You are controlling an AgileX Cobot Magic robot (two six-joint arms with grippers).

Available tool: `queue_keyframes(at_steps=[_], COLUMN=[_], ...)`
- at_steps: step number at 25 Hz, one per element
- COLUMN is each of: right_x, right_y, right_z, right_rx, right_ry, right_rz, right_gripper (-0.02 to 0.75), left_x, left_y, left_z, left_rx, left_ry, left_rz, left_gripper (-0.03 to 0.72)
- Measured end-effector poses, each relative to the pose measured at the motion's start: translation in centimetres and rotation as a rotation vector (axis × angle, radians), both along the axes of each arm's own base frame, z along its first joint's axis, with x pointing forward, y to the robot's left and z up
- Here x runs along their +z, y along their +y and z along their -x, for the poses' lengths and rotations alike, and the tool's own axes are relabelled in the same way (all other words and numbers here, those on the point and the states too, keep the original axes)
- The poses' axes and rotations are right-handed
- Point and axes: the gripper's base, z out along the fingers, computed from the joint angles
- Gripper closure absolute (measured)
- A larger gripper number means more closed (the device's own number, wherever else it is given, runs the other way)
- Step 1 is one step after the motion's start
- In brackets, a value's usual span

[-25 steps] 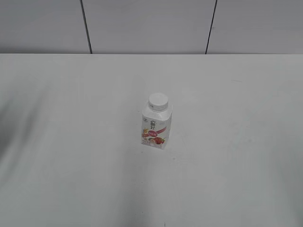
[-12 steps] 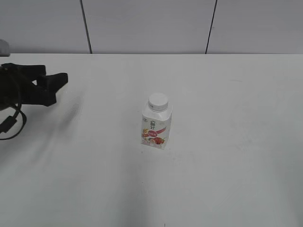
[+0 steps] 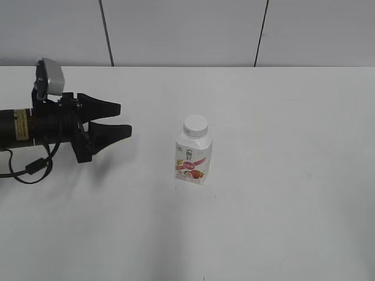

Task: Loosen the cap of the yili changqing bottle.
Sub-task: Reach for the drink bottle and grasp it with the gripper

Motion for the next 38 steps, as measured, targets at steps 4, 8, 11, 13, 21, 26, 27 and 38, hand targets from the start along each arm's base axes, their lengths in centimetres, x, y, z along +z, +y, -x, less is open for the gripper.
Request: queue_keyframes(at_steps=[4, 8, 11, 13, 21, 26, 27, 38], right_x=[0.0, 0.0, 0.0, 0.0, 0.0, 0.0, 0.0, 0.9], right_y=[0.0, 0.0, 0.0, 0.0, 0.0, 0.0, 0.0, 0.3], right_z=[0.0, 0.0, 0.0, 0.0, 0.0, 0.0, 0.0, -0.5], right_rx=[0.000, 0.000, 0.000, 0.000, 0.000, 0.000, 0.000, 0.019], right_ry=[0.000, 0.000, 0.000, 0.000, 0.000, 0.000, 0.000, 0.022], right_rz=[0.000, 0.000, 0.000, 0.000, 0.000, 0.000, 0.000, -0.029], right_gripper=[0.205, 0.205, 0.205, 0.205, 0.205, 0.205, 0.205, 0.205], left_x=[-1.7, -2.5, -2.5, -2.6, -3.4, -4.6, -4.7, -4.6], left_y=[-1.5, -4.2, -6.2, -7.4, -10.4, -11.1, -11.2, -11.8], left_z=[-0.2, -0.4, -0.8, -1.1, -1.7, -1.2, -1.2, -1.4], left_rx=[-0.097, -0.184, -0.232, -0.254, -0.318, -0.337, -0.336, -0.292], left_ry=[0.026, 0.020, -0.002, -0.012, -0.024, 0.008, 0.010, 0.016], left_rz=[0.007, 0.002, -0.003, -0.020, -0.015, -0.018, -0.018, -0.012], left_gripper=[0.169, 0.146, 0.143, 0.143, 0.143, 0.143, 0.141, 0.243])
